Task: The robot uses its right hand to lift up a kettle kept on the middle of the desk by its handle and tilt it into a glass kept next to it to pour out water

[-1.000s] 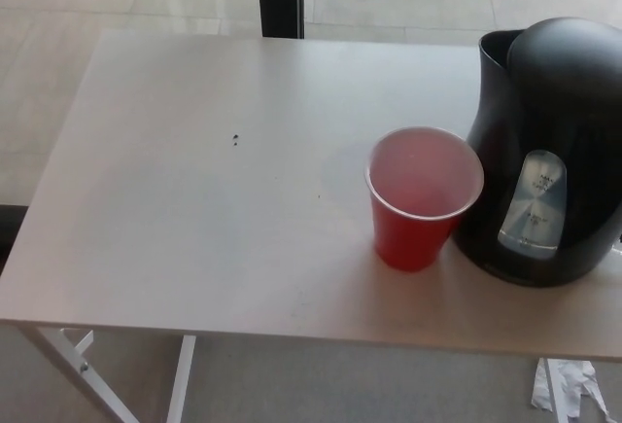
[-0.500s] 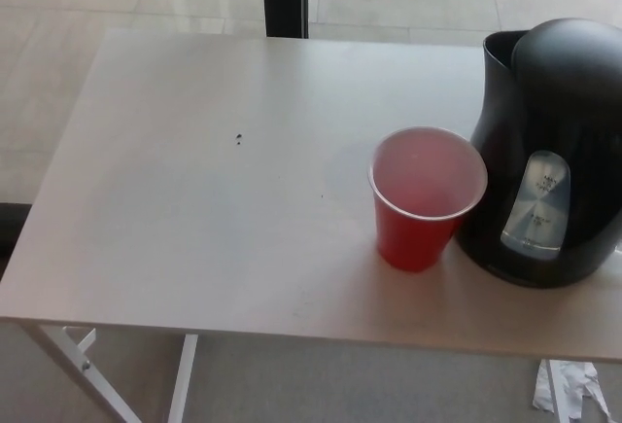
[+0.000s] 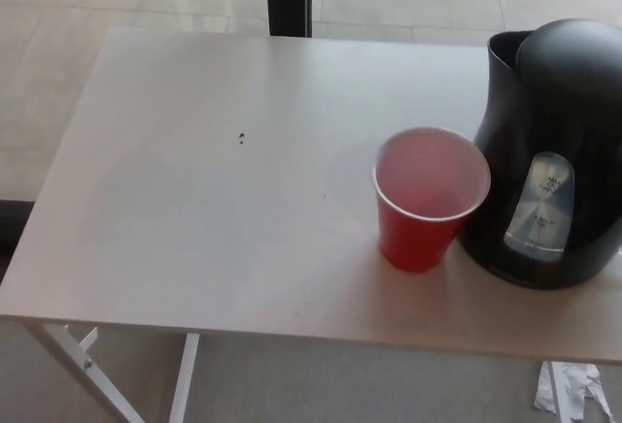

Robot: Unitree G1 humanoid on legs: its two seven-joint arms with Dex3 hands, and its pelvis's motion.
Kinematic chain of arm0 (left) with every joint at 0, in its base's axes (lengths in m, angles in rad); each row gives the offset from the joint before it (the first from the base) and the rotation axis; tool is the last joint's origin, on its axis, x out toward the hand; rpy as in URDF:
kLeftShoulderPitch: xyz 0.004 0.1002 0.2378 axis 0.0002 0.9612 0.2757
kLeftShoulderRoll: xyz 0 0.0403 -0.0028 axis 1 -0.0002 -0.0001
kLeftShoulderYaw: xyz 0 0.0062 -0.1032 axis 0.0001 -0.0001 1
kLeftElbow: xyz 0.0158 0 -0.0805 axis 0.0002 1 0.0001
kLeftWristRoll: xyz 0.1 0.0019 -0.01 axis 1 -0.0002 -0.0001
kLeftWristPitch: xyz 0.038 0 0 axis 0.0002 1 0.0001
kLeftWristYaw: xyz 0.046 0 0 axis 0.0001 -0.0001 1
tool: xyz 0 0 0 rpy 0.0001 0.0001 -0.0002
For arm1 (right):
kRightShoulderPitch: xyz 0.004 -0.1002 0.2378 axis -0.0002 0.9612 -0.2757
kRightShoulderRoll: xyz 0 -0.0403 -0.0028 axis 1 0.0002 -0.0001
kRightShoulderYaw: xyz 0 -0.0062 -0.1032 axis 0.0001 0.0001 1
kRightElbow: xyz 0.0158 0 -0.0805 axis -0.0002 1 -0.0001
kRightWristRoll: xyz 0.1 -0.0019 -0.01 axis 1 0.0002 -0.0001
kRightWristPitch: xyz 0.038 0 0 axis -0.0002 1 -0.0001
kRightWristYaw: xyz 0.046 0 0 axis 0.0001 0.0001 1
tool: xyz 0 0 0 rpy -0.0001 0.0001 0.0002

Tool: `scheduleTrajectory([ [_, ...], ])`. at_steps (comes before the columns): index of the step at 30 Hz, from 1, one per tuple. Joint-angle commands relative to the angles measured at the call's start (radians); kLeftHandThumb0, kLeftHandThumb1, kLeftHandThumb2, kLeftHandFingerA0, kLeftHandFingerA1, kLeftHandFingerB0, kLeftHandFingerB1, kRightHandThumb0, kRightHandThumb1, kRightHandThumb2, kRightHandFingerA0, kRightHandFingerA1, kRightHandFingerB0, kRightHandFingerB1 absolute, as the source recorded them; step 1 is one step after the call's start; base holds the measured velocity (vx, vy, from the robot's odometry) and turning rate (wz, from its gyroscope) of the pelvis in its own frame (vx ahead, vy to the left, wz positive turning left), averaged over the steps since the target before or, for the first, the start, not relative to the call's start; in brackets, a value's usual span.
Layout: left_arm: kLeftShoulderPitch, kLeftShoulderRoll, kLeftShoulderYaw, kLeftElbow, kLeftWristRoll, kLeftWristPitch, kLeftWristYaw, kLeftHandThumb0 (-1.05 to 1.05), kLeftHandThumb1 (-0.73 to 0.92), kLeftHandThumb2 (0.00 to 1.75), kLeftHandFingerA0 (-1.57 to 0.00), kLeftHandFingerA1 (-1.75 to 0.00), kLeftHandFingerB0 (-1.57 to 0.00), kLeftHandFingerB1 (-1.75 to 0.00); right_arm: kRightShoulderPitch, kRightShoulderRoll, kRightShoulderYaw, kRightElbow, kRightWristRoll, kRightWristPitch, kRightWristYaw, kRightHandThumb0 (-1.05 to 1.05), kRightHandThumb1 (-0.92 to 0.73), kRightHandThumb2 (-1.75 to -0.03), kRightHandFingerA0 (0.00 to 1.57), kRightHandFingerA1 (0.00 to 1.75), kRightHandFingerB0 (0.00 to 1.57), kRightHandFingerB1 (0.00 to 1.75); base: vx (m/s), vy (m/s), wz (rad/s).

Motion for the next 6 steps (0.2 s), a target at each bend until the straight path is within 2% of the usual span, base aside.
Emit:
scheduleTrajectory([
  [1, 0.003, -0.003, -0.006, -0.002, 0.001, -0.008, 0.018, -0.77, 0.66, 1.05, -0.57, -0.61, -0.39, -0.55, 0.032, -0.023, 0.073, 0.007, -0.033, -0.072, -0.056, -0.49, -0.65, -0.62, 0.82, 1.55, 0.13, 0.86, 0.0, 0.0, 0.0],
  [2, 0.002, -0.002, -0.005, -0.002, 0.0, -0.007, 0.018, -0.77, 0.66, 1.05, -0.57, -0.61, -0.39, -0.55, 0.032, -0.023, 0.081, 0.007, -0.028, -0.074, -0.06, -0.49, -0.65, -0.62, 0.82, 1.55, 0.13, 0.86, 0.0, 0.0, 0.0],
  [4, 0.006, 0.005, -0.008, -0.011, 0.002, -0.004, 0.014, -0.8, 0.68, 1.06, -0.57, -0.61, -0.39, -0.54, 0.067, -0.015, 0.14, -0.022, -0.046, -0.11, -0.016, -0.47, -0.69, -0.62, 0.54, 1.46, 0.12, 0.87, 0.0, 0.0, 0.0],
  [6, 0.003, 0.006, -0.004, -0.01, -0.003, 0.005, 0.015, -0.8, 0.67, 1.05, -0.56, -0.61, -0.39, -0.54, 0.068, -0.013, 0.149, -0.026, -0.041, -0.115, -0.022, -0.44, -0.69, -0.61, 0.48, 1.39, 0.15, 0.85, 0.0, 0.0, 0.0],
])
